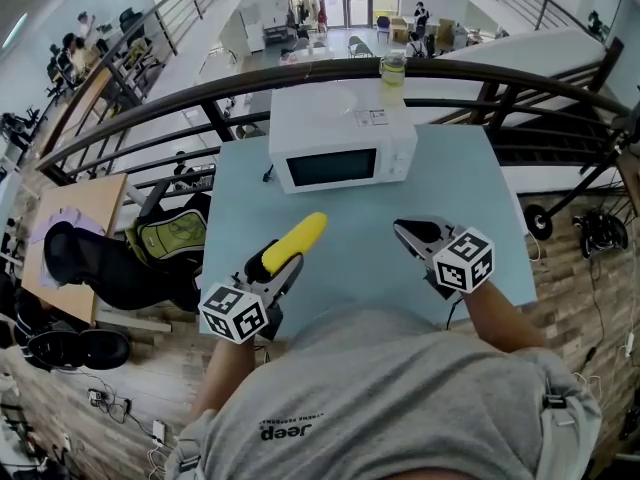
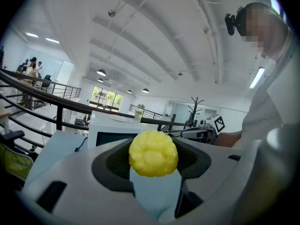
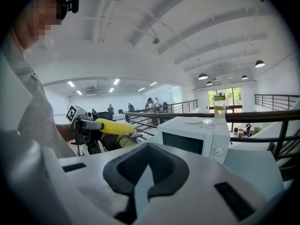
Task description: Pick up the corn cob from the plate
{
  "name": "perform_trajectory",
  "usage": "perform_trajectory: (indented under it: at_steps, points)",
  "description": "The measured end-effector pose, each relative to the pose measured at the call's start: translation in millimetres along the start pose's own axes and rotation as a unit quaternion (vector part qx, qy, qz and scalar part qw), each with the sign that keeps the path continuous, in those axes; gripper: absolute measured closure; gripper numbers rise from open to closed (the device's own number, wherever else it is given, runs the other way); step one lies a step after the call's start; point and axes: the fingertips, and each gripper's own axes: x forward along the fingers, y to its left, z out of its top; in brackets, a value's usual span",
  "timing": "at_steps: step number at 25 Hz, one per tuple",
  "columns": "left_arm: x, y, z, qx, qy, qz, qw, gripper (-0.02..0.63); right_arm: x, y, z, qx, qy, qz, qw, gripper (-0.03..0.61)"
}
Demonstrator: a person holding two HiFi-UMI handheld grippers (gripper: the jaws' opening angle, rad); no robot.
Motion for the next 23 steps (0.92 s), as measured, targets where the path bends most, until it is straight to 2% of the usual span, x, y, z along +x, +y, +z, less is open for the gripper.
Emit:
perform_trajectory:
  at_steps: [23]
  points:
    - [1.0,-4.1,-0.9,-0.001,-0.001,-0.001,1.0,0.354,-2.3,3.8,-2.7,-0.008,0.009,0.01,1.0,0.565]
